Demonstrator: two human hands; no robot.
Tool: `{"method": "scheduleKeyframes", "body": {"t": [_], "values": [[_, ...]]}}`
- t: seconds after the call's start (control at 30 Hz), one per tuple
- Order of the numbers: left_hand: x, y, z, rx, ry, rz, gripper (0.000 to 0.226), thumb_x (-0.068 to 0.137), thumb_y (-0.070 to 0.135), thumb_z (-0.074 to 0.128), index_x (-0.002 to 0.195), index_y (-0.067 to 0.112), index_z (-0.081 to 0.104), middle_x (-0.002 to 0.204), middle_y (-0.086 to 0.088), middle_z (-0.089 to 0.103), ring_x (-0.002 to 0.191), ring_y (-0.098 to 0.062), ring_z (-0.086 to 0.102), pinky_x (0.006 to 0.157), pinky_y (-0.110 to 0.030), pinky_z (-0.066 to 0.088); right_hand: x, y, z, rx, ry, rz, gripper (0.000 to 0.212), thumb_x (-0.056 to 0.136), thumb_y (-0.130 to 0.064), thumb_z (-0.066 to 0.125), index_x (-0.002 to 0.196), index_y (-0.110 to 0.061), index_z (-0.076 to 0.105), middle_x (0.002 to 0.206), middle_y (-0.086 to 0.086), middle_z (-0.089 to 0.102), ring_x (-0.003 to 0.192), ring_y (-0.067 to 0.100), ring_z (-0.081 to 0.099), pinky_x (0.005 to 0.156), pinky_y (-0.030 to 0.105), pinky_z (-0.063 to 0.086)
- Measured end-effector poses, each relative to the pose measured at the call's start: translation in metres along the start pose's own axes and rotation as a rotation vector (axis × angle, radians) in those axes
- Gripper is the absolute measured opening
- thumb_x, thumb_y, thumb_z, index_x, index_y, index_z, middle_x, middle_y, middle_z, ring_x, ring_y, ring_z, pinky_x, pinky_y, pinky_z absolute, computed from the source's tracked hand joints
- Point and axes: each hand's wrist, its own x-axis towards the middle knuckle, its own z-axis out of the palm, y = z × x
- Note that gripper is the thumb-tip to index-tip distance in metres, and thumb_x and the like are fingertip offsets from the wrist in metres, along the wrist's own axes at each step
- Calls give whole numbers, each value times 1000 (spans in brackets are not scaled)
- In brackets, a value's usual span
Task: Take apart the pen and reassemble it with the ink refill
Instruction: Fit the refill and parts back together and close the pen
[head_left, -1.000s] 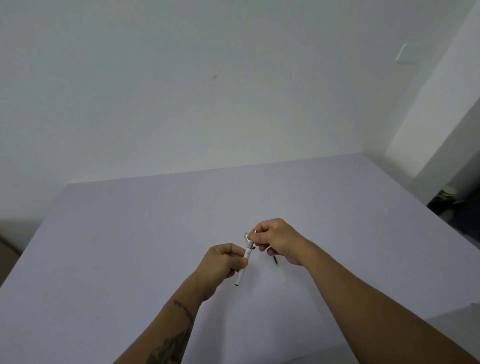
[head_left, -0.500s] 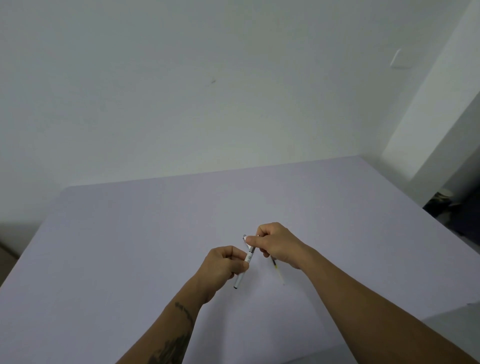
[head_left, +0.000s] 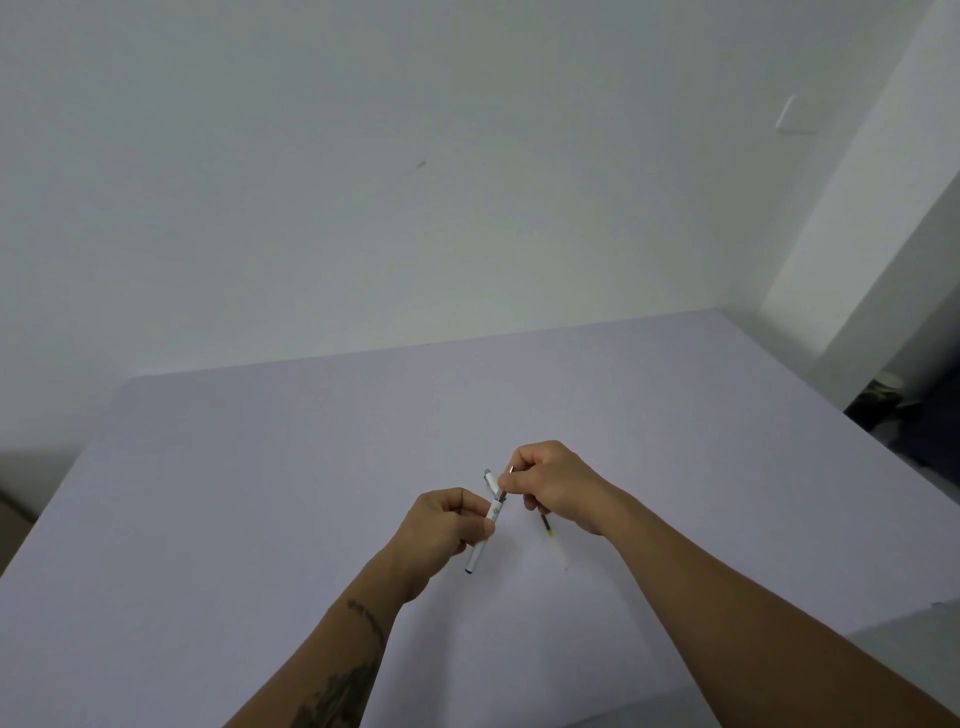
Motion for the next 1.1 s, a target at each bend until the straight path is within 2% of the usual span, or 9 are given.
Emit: {"method": "scheduleKeyframes", "body": {"t": [0.1,0.17,0.4,0.6,0.73,0.87,0.93,1.1], "values": [[1,-1,0,8,-15,3,17,78,2,68,72,17,73,59,6,62,66,-16,53,66,-29,44,0,3,0,1,9,3,22,85,-19,70,67,-14,58,45,-14,54,51,12,46,51,24,37],[1,-2,1,17,-26,1,16,78,2,68,73,16,73,55,10,61,60,-12,52,64,-28,42,0,5,2,1,15,7,24,84,-19,69,66,-14,54,42,-15,52,52,14,44,50,25,35],[2,-3,0,5,-9,-14,16,80,3,68,74,17,73,65,1,63,73,-20,55,72,-33,48,0,7,0,86,-43,23,9,84,-20,68,81,-12,74,66,-2,63,59,11,56,54,24,42],[4,-3,1,0,-11,-9,16,80,3,68,74,18,73,68,-1,63,74,-20,55,74,-34,48,4,10,1,106,-9,25,12,85,-15,70,73,-13,71,65,0,63,61,12,57,58,26,43],[5,-5,1,-5,-15,-7,14,79,3,68,75,15,73,67,-1,62,73,-21,54,73,-34,47,4,12,5,49,41,16,21,83,-25,74,71,-11,65,57,-6,59,54,10,54,52,23,41],[5,-6,1,-21,-28,-14,15,79,3,69,73,17,73,72,-4,63,76,-23,56,80,-36,50,5,12,7,12,53,14,30,82,-34,74,65,-14,58,57,-7,58,55,10,55,53,24,42],[7,-6,0,-32,-29,-17,16,79,3,69,73,17,73,73,-5,63,77,-23,56,81,-36,50,5,10,5,46,22,33,27,84,-33,73,65,-16,62,59,-4,60,56,11,56,53,24,42],[10,-7,-1,-48,-18,-32,17,79,2,69,73,18,73,72,-4,64,77,-23,57,79,-37,50,4,8,-1,206,-85,75,12,89,-22,69,81,-15,75,71,-1,68,63,11,59,58,24,44]]}}
